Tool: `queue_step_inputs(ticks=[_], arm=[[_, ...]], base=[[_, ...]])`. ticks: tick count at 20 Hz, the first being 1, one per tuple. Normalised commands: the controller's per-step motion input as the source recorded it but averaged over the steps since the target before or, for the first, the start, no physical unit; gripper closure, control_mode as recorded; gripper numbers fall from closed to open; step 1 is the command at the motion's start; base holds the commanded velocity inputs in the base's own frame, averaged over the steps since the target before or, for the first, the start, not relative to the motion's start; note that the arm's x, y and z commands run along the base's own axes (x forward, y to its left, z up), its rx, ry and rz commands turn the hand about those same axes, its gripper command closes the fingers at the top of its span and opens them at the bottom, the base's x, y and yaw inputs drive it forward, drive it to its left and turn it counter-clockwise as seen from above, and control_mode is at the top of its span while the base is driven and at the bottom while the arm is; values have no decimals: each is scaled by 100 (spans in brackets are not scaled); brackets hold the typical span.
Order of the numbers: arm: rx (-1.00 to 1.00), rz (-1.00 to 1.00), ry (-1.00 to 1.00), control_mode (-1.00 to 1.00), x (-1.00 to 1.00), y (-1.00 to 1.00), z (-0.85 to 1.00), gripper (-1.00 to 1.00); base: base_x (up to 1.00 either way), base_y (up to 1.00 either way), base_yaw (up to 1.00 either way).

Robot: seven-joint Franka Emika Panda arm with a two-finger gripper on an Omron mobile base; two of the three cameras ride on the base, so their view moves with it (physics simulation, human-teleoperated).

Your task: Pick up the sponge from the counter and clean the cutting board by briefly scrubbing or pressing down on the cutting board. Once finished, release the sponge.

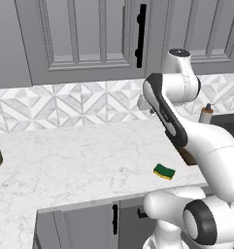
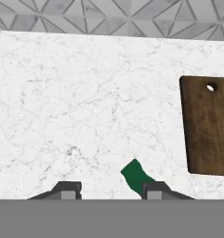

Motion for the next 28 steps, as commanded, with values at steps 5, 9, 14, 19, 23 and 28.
queue_step_inputs(ticks=[5, 9, 14, 19, 23, 28], arm=[[0, 0, 0, -100, -10, -1, -14, -100], [0, 0, 0, -100, -16, -3, -39, -100], [0, 0, -1, -100, -46, -36, -28, -100], [0, 3, -10, -100, -46, -39, -35, -100], [0, 13, -11, -100, -28, -4, -72, -100], [-3, 11, -1, -100, -1, 0, -62, -100]], base=[[0, 0, 0], [0, 0, 0], [0, 0, 0], [0, 0, 0], [0, 0, 0], [0, 0, 0]])
